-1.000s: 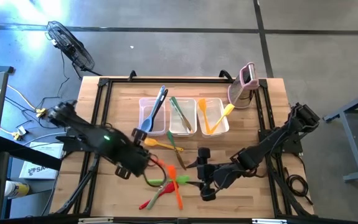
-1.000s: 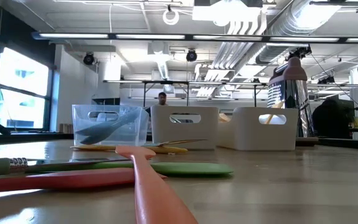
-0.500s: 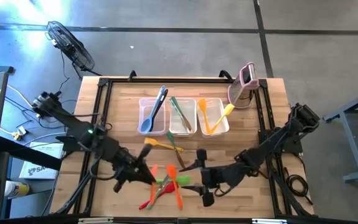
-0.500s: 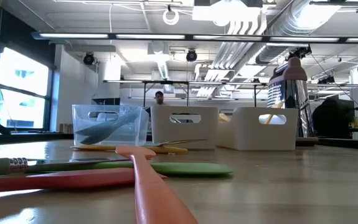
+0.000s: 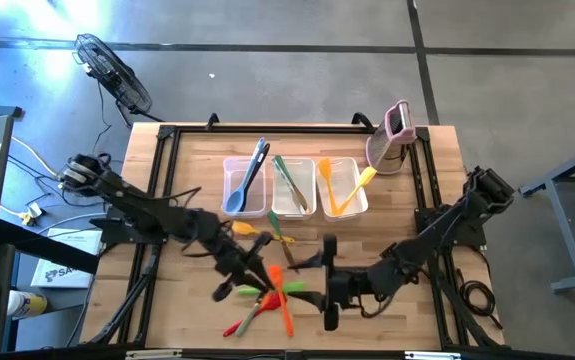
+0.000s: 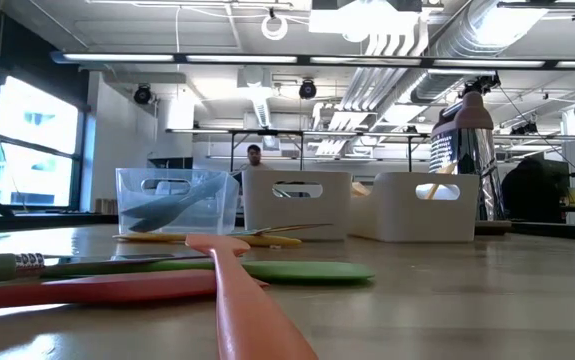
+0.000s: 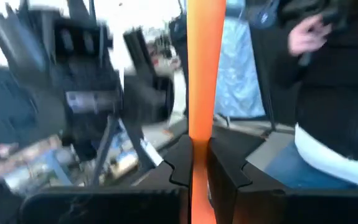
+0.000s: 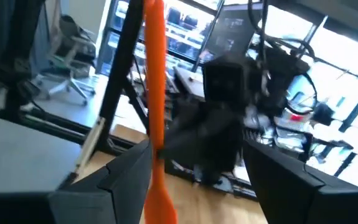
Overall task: Pick & Place Kitchen Items
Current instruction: Put the left orange spatula into the right white bin
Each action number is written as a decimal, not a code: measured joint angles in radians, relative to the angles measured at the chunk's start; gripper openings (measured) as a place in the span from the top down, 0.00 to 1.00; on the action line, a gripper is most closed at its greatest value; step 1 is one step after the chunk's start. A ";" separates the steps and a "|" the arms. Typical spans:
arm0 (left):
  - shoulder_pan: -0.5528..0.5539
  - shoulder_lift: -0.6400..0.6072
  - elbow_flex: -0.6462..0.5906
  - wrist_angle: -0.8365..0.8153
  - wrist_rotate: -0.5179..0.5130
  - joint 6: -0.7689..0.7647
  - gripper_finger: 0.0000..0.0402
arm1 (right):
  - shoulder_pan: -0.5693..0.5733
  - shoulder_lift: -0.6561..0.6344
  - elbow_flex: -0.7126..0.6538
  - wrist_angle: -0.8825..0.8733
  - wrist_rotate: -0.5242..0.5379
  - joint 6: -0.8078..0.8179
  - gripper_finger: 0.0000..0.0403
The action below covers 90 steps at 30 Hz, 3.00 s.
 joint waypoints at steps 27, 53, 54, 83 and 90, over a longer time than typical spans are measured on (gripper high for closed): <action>0.170 0.152 0.002 0.131 0.198 -0.084 0.96 | -0.175 0.001 0.000 -0.165 -0.355 0.206 0.50; 0.168 0.154 0.002 0.062 -0.012 -0.139 0.69 | -0.105 -0.001 0.000 -0.239 -0.181 0.127 0.98; 0.167 0.154 0.002 0.050 -0.045 -0.141 0.69 | -0.095 -0.003 0.000 -0.255 -0.153 0.128 0.98; 0.162 0.154 0.002 -0.585 -0.060 -0.420 0.69 | -0.228 -0.241 0.000 -1.133 0.117 1.006 0.98; 0.130 0.154 0.002 -0.580 -0.070 -0.420 0.69 | -0.452 -0.242 0.000 -1.128 -0.044 0.922 0.97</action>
